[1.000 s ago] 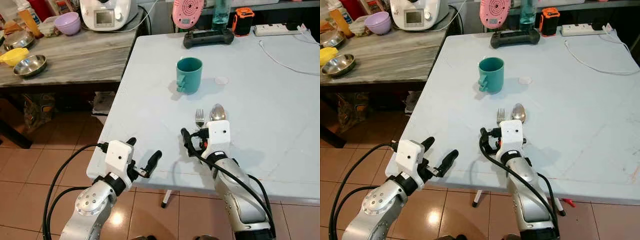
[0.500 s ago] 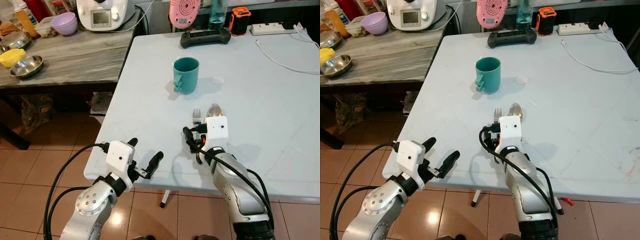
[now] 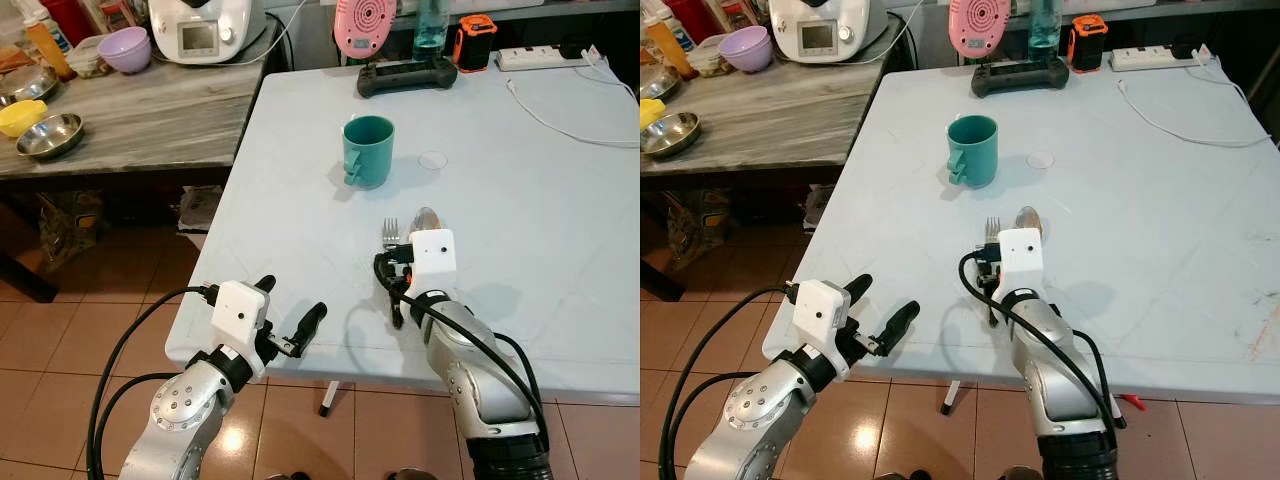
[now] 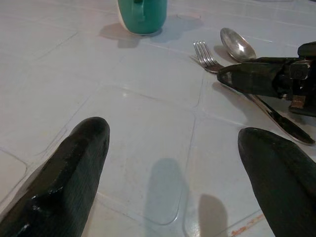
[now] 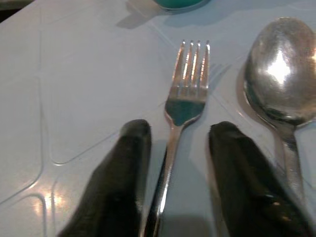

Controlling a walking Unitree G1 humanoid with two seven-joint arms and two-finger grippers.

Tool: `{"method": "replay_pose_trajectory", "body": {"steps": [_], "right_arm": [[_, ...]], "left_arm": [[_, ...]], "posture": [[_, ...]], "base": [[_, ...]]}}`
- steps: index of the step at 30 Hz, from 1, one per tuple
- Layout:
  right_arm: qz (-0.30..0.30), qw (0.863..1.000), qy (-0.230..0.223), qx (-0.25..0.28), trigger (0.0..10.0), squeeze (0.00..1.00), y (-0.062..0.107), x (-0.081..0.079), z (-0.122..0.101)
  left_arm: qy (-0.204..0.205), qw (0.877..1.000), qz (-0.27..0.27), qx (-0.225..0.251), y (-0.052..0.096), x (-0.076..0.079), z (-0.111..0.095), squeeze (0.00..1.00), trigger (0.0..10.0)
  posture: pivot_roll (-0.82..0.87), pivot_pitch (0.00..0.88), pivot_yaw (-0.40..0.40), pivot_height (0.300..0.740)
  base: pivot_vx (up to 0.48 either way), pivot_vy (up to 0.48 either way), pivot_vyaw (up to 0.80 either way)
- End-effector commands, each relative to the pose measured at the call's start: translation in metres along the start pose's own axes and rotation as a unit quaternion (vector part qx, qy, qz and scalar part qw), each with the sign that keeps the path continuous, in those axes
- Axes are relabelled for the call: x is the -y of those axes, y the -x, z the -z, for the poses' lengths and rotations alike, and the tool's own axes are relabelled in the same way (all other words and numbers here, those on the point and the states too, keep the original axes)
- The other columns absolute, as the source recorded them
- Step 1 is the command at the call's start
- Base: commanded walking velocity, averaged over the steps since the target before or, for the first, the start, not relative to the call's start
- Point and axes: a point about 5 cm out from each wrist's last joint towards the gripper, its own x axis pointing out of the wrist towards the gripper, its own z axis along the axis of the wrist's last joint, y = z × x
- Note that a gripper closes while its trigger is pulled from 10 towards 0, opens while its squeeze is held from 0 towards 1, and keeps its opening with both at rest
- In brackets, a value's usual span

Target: Setting the table

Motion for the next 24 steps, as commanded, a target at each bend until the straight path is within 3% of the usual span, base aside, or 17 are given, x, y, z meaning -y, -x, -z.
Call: {"method": "replay_pose_trajectory", "body": {"steps": [1, 24], "right_arm": [[-0.010, 0.998, -0.010, -0.062, 0.0, 0.00, 0.0003, -0.0054, 0.0232], [-0.003, 0.996, -0.021, -0.082, 0.0, 0.00, -0.0009, -0.0018, 0.0296]], "left_arm": [[-0.005, 1.000, -0.002, -0.006, 0.0028, -0.0030, 0.0019, 0.00, 10.0], [-0.006, 1.000, -0.001, -0.004, 0.0010, -0.0032, -0.0001, 0.00, 10.0]], "posture": [[-0.13, 0.137, 0.143, 0.740], [-0.13, 0.131, 0.143, 0.740]], "base": [[0.000, 0.000, 0.00], [0.000, 0.000, 0.00]]}}
